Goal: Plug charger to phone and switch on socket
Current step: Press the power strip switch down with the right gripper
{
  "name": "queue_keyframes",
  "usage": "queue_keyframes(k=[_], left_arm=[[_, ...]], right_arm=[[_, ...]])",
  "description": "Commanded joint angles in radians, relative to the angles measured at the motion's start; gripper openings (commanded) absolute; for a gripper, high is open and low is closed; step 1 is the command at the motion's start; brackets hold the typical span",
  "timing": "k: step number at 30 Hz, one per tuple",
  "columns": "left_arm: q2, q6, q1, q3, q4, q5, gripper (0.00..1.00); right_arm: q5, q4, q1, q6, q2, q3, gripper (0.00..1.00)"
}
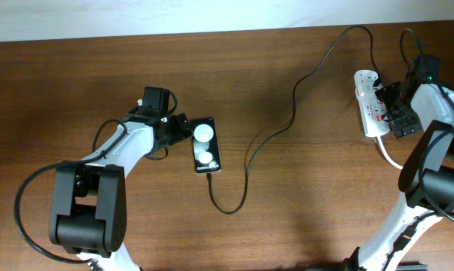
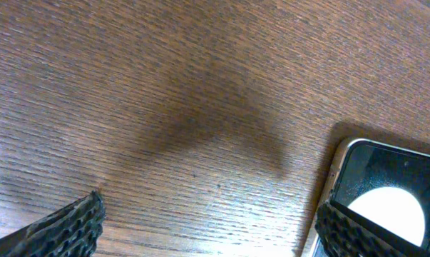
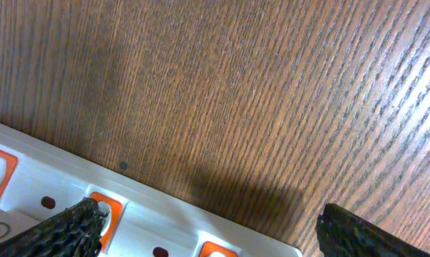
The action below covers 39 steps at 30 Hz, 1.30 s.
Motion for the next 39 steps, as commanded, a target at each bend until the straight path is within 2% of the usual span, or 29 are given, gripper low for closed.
queue_keyframes(k=[1,27,30,39], left_arm=[[0.012,0.002,0.006,-0.016,-0.009,-0.003,0.99],[0.012,0.002,0.006,-0.016,-0.009,-0.003,0.99],[0.012,0.002,0.006,-0.016,-0.009,-0.003,0.99],[0.012,0.002,0.006,-0.016,-0.009,-0.003,0.99]], right_arm=[[-0.101,-0.042,0.018,-0.025,0.039,-0.028,0.99],[-0.075,-0.031,0.045,-0.026,0.039,-0.029,0.99],[-0.082,-0.040,0.045,-0.072,0.039,-0.029,0.99],[-0.093,-0.054,0.045,-0.075,0.039,-0.029,0.99]])
